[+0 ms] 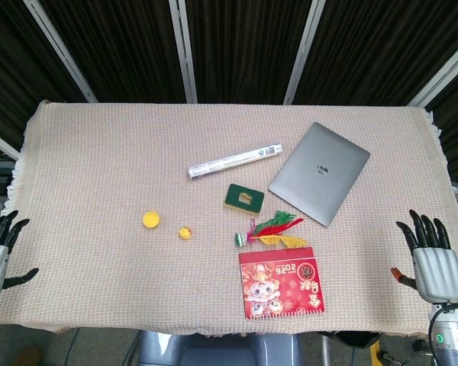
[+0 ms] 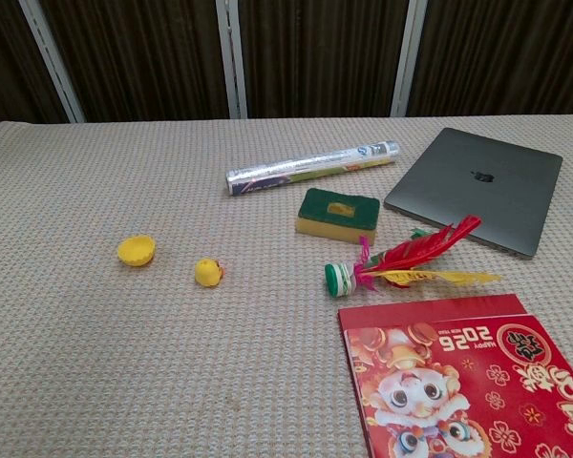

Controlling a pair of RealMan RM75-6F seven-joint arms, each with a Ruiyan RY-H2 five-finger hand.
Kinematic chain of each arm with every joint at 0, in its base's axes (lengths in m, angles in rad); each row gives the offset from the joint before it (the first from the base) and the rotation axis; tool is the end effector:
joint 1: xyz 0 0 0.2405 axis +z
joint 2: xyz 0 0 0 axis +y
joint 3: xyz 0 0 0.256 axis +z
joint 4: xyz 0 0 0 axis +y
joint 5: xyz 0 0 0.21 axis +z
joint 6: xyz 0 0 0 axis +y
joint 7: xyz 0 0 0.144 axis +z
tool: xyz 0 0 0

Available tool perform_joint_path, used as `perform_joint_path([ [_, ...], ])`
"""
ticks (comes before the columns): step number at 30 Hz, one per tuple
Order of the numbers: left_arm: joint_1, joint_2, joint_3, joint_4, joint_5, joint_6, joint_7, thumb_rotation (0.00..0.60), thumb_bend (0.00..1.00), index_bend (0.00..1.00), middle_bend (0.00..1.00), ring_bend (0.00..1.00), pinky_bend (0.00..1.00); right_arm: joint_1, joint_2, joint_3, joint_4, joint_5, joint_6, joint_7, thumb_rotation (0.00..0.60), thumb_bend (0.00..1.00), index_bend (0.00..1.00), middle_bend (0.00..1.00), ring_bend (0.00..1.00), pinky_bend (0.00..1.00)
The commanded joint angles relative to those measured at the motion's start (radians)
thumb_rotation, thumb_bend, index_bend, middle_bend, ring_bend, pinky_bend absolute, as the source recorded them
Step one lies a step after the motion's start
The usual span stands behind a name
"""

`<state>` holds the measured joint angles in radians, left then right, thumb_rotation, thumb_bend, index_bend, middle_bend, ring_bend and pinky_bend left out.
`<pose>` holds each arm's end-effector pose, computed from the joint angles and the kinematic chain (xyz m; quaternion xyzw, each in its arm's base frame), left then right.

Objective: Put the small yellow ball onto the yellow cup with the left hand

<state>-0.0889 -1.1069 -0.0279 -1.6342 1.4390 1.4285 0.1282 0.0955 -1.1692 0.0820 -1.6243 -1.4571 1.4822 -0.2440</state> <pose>-0.3198 0.1768 0.1538 -0.6148 -0.3870 -0.3216 0.6074 -0.3053 -0.1903 0.1482 0.6112 -0.3336 0.3379 0.6332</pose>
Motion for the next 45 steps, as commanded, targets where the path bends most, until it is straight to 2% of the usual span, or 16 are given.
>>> perform_joint_path([
  [1,-0.001,0.000,0.000,-0.002,-0.001,-0.001,0.002,0.600,0.00,0.13,0.01,0.04,0.00,-0.001,0.001,0.000,-0.001,0.000,0.001,0.000,0.600,0.00,0.16,0.00,0.00,0.00],
  [20,-0.009,0.007,0.006,-0.012,-0.005,-0.023,0.008,0.600,0.00,0.10,0.00,0.04,0.01,-0.005,0.015,-0.002,-0.023,0.025,-0.018,0.004,0.600,0.00,0.18,0.00,0.00,0.00],
  [35,-0.012,0.015,0.010,-0.028,-0.016,-0.037,0.013,0.600,0.02,0.08,0.00,0.04,0.03,-0.006,0.019,-0.006,-0.029,0.024,-0.024,0.008,0.600,0.00,0.26,0.00,0.00,0.00],
  [41,-0.034,0.026,0.011,-0.001,0.005,-0.057,0.041,0.600,0.04,0.07,0.00,0.04,0.04,-0.004,0.021,-0.011,-0.026,0.017,-0.028,0.012,0.600,0.00,0.27,0.00,0.00,0.00],
  [45,-0.066,0.043,0.000,0.032,0.000,-0.105,-0.001,0.600,0.06,0.08,0.00,0.04,0.04,-0.002,0.018,-0.013,-0.022,0.009,-0.030,0.013,0.600,0.00,0.28,0.00,0.00,0.00],
])
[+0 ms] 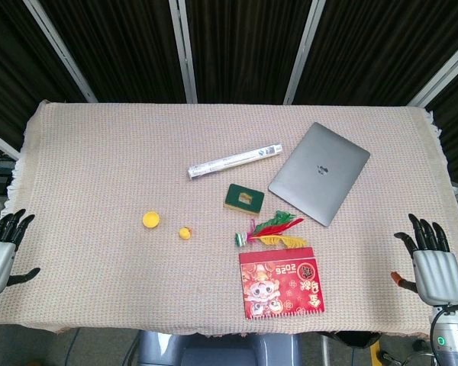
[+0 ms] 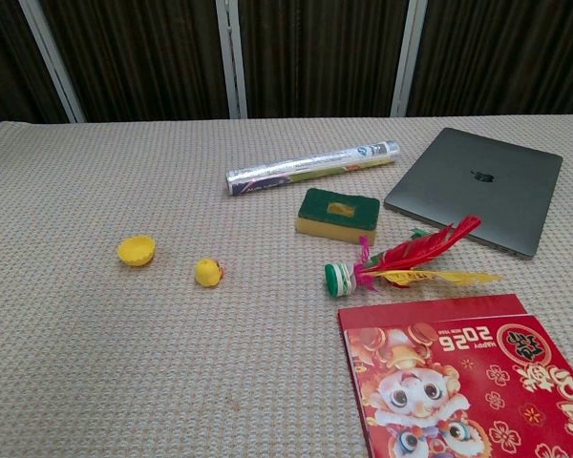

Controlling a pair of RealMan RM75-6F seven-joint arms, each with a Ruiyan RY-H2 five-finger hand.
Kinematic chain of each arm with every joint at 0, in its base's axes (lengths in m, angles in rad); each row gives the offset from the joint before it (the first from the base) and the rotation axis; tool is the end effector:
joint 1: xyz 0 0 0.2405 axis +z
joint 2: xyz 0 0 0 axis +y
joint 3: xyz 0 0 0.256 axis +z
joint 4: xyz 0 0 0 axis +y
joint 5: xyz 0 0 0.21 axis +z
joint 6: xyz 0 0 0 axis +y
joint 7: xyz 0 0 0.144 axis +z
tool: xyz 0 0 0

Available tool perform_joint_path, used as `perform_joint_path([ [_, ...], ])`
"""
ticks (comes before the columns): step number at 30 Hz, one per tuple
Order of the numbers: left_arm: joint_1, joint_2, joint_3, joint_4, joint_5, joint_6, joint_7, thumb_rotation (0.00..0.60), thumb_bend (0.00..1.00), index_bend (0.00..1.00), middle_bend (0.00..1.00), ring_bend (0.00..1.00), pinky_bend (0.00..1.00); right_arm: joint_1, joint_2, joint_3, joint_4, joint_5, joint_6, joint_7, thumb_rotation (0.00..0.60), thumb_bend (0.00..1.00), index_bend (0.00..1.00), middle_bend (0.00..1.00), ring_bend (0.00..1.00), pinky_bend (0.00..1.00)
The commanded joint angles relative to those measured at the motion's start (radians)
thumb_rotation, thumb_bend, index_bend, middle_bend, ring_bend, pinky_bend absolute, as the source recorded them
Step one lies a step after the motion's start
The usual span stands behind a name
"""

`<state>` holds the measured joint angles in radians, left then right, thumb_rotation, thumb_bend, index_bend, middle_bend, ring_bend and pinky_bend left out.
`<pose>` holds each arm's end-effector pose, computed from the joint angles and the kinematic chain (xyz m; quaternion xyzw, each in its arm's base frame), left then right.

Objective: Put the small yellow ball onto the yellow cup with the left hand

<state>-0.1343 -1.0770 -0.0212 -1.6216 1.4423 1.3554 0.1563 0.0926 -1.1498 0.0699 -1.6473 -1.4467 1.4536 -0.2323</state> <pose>-0.3210 0.1893 0.1547 -0.6502 -0.3714 -0.2916 0.5952 -0.3067 -0.1866 0.1471 0.6154 -0.3522 0.3288 0.6238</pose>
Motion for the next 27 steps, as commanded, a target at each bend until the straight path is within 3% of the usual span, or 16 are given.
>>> perform_joint_path([
  [1,-0.027,0.018,-0.008,0.023,-0.007,-0.045,-0.041,0.600,0.07,0.10,0.00,0.04,0.04,0.001,-0.001,-0.001,0.001,-0.001,-0.002,0.002,0.600,0.00,0.28,0.00,0.00,0.00],
  [7,-0.055,0.003,-0.019,0.051,-0.034,-0.097,-0.090,0.600,0.13,0.17,0.00,0.04,0.02,0.003,-0.001,-0.002,0.001,-0.002,-0.006,0.007,0.600,0.00,0.28,0.00,0.00,0.00],
  [14,-0.110,-0.049,-0.045,0.084,-0.100,-0.183,-0.053,0.600,0.18,0.23,0.00,0.01,0.00,0.003,-0.001,-0.003,0.001,-0.004,-0.007,0.008,0.600,0.00,0.29,0.00,0.00,0.00],
  [23,-0.179,-0.173,-0.133,0.083,-0.309,-0.252,0.022,0.600,0.21,0.27,0.00,0.00,0.00,0.005,0.001,-0.004,-0.004,-0.002,-0.015,0.020,0.600,0.00,0.29,0.00,0.00,0.00],
  [27,-0.201,-0.208,-0.143,0.063,-0.340,-0.253,0.065,0.600,0.22,0.28,0.00,0.00,0.00,0.006,0.001,-0.004,-0.004,-0.002,-0.018,0.025,0.600,0.00,0.29,0.00,0.00,0.00],
])
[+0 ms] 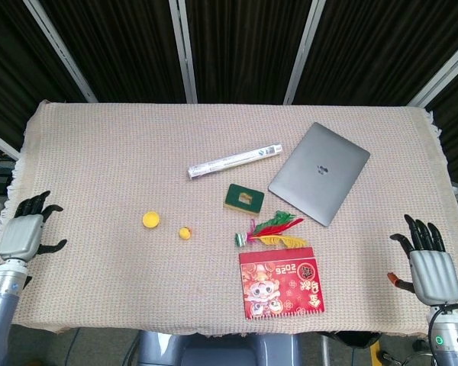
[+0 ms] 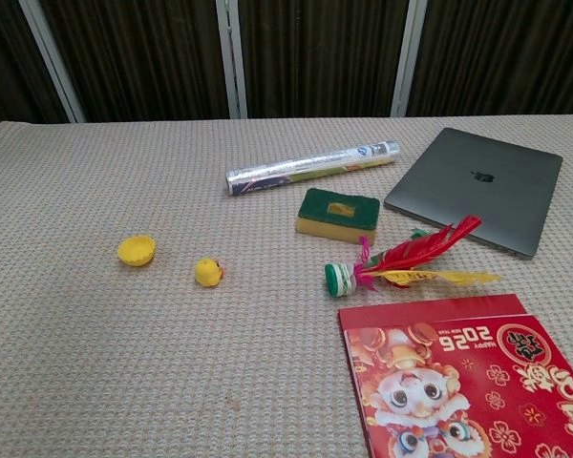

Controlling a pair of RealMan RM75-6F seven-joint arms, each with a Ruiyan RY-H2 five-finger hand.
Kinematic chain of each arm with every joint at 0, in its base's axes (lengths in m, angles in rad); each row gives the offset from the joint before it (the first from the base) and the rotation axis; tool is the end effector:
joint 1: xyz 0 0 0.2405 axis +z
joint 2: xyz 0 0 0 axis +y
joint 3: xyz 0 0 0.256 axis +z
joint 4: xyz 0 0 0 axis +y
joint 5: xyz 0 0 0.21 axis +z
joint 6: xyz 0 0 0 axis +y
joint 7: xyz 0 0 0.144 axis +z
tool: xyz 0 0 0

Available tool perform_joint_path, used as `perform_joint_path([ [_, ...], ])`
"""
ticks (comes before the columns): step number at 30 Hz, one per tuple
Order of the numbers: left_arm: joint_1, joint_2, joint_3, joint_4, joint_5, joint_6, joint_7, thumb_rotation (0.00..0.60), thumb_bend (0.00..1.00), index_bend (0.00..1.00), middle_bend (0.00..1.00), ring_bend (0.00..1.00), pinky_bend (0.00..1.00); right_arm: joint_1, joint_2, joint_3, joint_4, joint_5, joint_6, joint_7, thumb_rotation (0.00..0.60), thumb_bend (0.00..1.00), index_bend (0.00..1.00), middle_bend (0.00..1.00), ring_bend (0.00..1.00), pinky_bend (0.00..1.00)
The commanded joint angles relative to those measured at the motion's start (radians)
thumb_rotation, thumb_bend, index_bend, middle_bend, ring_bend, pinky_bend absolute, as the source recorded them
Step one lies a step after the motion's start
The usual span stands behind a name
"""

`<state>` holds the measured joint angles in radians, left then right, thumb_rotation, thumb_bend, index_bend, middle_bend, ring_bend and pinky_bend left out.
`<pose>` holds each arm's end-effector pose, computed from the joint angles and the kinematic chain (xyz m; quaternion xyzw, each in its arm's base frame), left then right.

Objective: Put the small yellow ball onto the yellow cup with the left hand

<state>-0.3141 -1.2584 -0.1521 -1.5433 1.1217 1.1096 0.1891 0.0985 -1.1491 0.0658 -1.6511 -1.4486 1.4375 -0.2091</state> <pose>-0.3145 0.2663 0.0992 -0.6020 -0.4711 -0.2945 0.5735 -0.3057 -0.1874 0.1441 0.6171 -0.3633 0.3337 0.6131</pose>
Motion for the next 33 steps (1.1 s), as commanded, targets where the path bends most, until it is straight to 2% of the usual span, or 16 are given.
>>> perform_joint_path([
  [1,-0.029,-0.039,-0.010,-0.023,-0.017,-0.005,0.052,0.600,0.22,0.28,0.00,0.00,0.00,0.001,0.000,0.000,-0.001,0.000,-0.003,0.004,0.600,0.00,0.29,0.00,0.00,0.00],
  [14,-0.087,-0.130,0.003,-0.103,0.010,0.016,0.144,0.600,0.23,0.30,0.00,0.00,0.00,0.002,0.005,-0.004,-0.006,-0.002,-0.009,0.019,0.600,0.00,0.30,0.00,0.00,0.00],
  [33,-0.155,-0.299,0.010,-0.014,-0.058,0.000,0.245,0.600,0.24,0.33,0.00,0.00,0.00,0.002,0.010,-0.005,-0.013,0.001,-0.014,0.039,0.600,0.00,0.30,0.00,0.00,0.00],
])
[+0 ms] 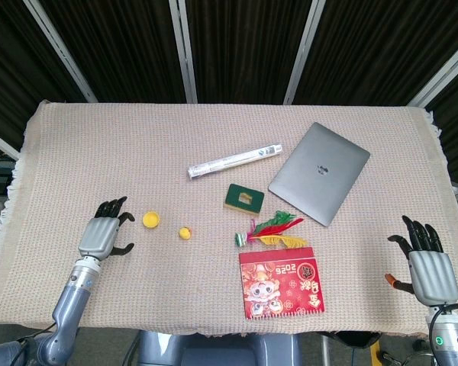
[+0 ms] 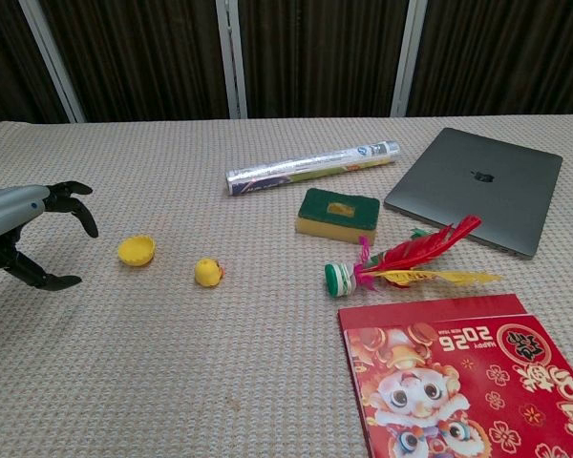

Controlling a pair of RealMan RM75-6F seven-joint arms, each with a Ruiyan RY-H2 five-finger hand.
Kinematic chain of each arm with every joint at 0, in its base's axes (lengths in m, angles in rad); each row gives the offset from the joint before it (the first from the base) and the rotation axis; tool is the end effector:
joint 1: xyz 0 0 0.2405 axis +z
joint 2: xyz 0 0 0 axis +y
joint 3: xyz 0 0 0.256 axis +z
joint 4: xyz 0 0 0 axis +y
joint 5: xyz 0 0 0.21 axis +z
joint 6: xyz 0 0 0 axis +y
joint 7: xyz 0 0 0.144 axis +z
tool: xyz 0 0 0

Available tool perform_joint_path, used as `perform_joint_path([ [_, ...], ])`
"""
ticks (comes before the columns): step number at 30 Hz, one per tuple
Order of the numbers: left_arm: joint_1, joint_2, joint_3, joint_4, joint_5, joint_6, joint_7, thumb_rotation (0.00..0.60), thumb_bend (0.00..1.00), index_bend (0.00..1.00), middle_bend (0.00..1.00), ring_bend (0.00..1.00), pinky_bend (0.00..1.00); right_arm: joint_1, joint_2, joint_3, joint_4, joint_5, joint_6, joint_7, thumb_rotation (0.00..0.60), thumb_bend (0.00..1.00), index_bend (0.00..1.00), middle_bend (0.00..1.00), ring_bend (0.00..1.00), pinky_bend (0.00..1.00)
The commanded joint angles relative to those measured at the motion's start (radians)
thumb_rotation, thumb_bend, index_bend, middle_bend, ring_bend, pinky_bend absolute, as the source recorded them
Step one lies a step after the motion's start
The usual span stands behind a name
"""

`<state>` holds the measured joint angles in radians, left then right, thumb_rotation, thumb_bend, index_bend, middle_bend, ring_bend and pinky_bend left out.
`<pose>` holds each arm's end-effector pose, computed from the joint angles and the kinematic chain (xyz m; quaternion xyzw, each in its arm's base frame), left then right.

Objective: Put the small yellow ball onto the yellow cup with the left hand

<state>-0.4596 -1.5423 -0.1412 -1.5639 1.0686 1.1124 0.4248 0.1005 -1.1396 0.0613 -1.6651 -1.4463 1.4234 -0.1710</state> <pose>-0.2264 0.2800 -0.0049 -0.6659 -0.4610 -0.3210 0.4909 -0.3047 -0.1868 0.1435 0.6135 -0.3811 0.3416 0.6014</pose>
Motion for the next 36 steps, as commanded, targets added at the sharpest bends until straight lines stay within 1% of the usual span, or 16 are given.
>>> perform_joint_path([
  [1,-0.013,-0.022,-0.001,0.007,-0.004,-0.002,0.013,0.600,0.24,0.33,0.00,0.00,0.00,0.000,0.000,-0.001,0.001,-0.002,0.000,0.002,0.600,0.00,0.30,0.00,0.00,0.00],
  [14,-0.025,-0.054,0.011,-0.032,0.019,0.034,0.039,0.600,0.26,0.35,0.00,0.00,0.00,-0.001,0.003,-0.003,-0.004,-0.006,0.000,0.013,0.600,0.00,0.30,0.00,0.00,0.00],
  [22,-0.033,-0.073,0.012,-0.019,0.000,0.035,0.060,0.600,0.28,0.36,0.00,0.00,0.00,-0.005,0.008,-0.005,-0.006,-0.001,0.001,0.017,0.600,0.00,0.30,0.00,0.00,0.00],
  [28,-0.053,-0.103,0.003,0.009,-0.021,0.021,0.078,0.600,0.28,0.36,0.00,0.00,0.00,-0.009,0.012,-0.005,-0.008,0.003,0.004,0.021,0.600,0.00,0.30,0.00,0.00,0.00],
  [36,-0.093,-0.142,-0.021,0.022,-0.026,0.015,0.107,0.600,0.28,0.36,0.00,0.00,0.00,-0.012,0.016,-0.006,-0.009,0.004,0.005,0.028,0.600,0.00,0.31,0.00,0.00,0.00],
])
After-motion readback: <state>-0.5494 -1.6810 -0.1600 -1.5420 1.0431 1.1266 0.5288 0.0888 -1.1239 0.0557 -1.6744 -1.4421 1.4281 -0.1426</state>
